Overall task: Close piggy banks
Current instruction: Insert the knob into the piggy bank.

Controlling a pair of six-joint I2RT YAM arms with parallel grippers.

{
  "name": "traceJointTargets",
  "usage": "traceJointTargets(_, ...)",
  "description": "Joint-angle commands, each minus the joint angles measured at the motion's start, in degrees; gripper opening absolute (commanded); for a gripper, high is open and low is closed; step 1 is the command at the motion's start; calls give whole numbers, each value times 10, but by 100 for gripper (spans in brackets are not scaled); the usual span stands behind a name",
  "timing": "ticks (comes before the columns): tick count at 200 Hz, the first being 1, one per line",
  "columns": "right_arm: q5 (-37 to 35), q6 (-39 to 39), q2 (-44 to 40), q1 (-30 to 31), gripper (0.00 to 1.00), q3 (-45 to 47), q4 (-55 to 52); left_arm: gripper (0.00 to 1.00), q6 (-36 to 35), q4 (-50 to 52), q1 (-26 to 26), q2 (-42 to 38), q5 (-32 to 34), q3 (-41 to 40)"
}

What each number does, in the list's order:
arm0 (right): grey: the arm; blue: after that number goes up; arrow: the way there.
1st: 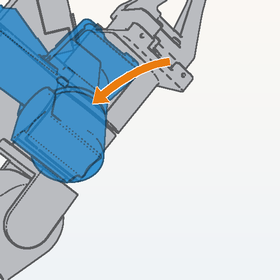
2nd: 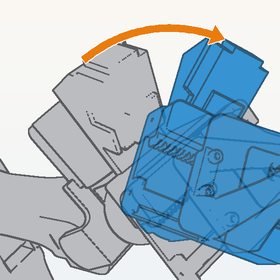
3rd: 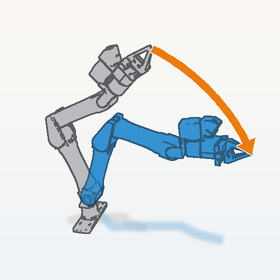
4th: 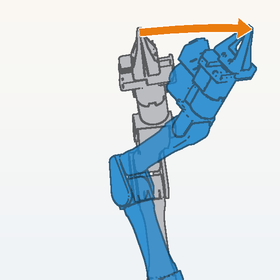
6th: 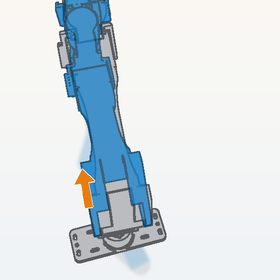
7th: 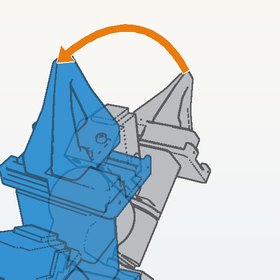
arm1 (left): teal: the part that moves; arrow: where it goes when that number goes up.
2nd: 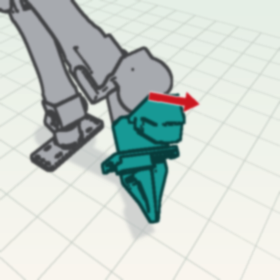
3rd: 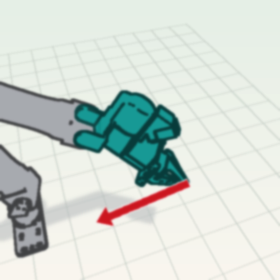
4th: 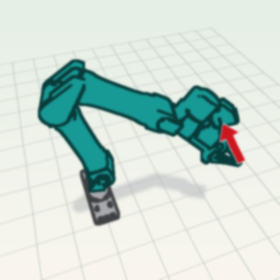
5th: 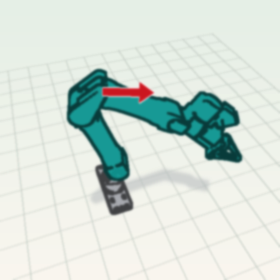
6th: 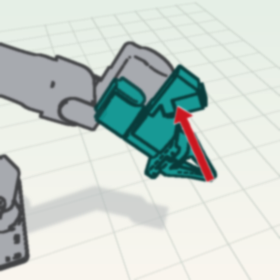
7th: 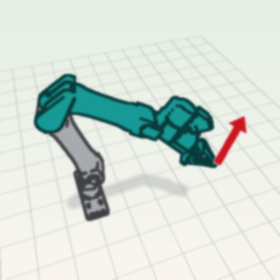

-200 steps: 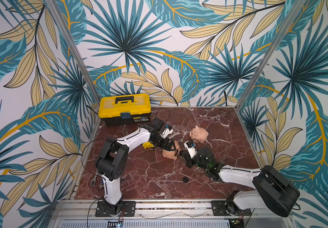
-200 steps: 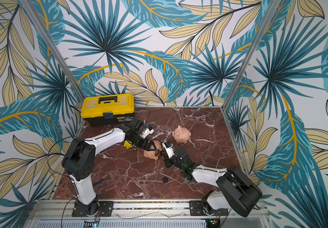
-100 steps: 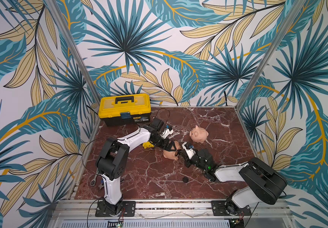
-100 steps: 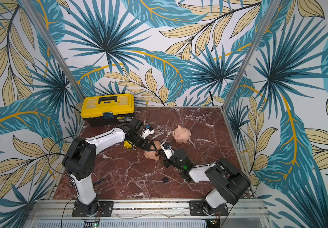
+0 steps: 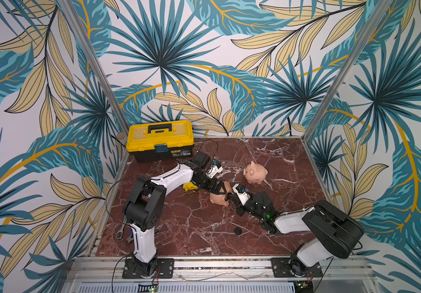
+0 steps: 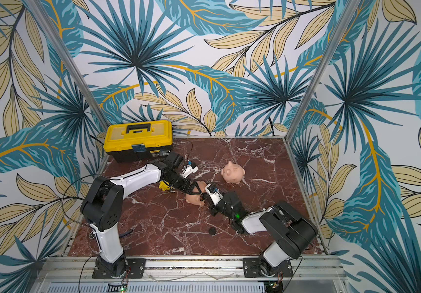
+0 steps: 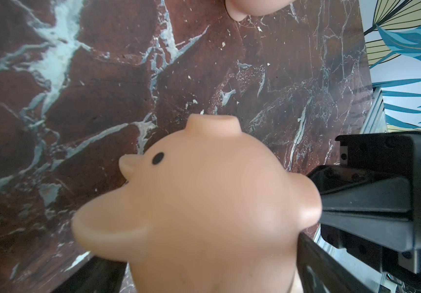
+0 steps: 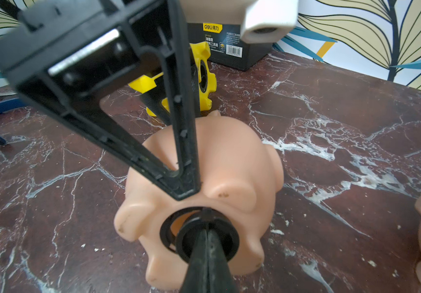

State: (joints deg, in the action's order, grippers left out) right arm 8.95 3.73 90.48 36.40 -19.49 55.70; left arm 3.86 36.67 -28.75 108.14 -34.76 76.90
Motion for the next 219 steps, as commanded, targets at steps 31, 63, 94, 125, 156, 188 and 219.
traceJointTargets(31,12,3,17,-1,0,8,21,99,-5,15,-1,20,4,-10)
traceJointTargets(63,12,1,17,0,0,5,25,99,-4,15,-1,20,1,-7)
traceJointTargets(94,15,1,20,-1,0,3,23,99,-4,15,-1,21,2,-7)
traceJointTargets(125,18,-2,27,0,0,0,23,99,-4,15,-1,23,1,-5)
traceJointTargets(156,23,-6,31,-1,0,-6,21,99,-4,16,-1,24,0,-3)
traceJointTargets(188,20,-23,36,-1,0,-12,24,99,-4,15,-1,26,-3,-2)
traceJointTargets(219,9,-35,38,0,0,-10,38,99,-4,16,-1,28,-6,-3)
